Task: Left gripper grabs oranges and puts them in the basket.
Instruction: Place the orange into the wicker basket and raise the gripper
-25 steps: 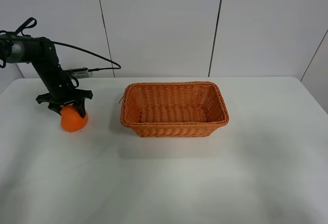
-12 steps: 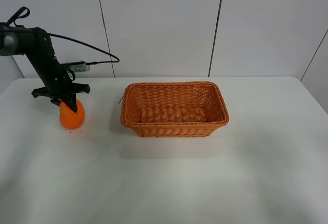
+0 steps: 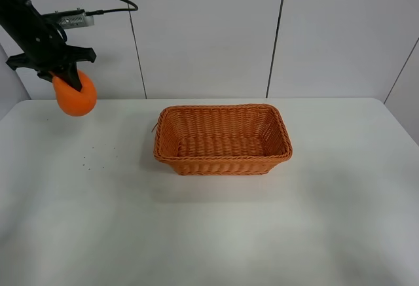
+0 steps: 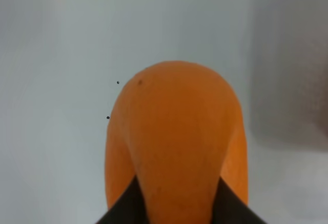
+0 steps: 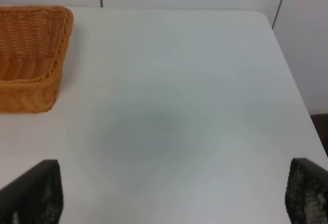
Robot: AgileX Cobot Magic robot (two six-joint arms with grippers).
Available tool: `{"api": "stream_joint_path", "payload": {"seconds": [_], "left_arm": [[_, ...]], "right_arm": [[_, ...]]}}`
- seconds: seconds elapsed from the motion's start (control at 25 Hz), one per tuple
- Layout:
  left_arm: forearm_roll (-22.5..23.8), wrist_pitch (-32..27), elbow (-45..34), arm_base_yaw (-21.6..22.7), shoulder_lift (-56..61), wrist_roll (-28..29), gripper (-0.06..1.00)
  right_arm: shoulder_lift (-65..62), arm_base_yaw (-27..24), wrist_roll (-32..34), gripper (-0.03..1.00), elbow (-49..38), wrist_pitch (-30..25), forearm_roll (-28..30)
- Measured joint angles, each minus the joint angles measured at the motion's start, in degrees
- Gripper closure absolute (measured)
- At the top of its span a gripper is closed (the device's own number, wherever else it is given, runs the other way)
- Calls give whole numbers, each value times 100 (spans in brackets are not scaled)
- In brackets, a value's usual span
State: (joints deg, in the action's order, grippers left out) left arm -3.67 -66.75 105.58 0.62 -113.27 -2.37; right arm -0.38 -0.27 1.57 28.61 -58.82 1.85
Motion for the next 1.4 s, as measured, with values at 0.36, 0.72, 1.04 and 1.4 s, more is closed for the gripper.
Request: {"api": "stream_joint_path", "payload": {"seconds": [0.36, 0.72, 1.04, 1.4], "left_arm": [[48, -117, 57, -964, 118, 132, 70], [224, 240, 64, -2718, 118, 307, 70], [186, 477, 800, -3196, -747, 431, 70], [-154, 817, 1756, -3289, -2019, 430, 70]], "right_arm": [[0, 0, 0, 27, 0, 0, 0], [0, 0, 0, 27, 0, 0, 0], [0, 0, 0, 27, 0, 0, 0], [0, 0, 0, 27, 0, 0, 0]]}}
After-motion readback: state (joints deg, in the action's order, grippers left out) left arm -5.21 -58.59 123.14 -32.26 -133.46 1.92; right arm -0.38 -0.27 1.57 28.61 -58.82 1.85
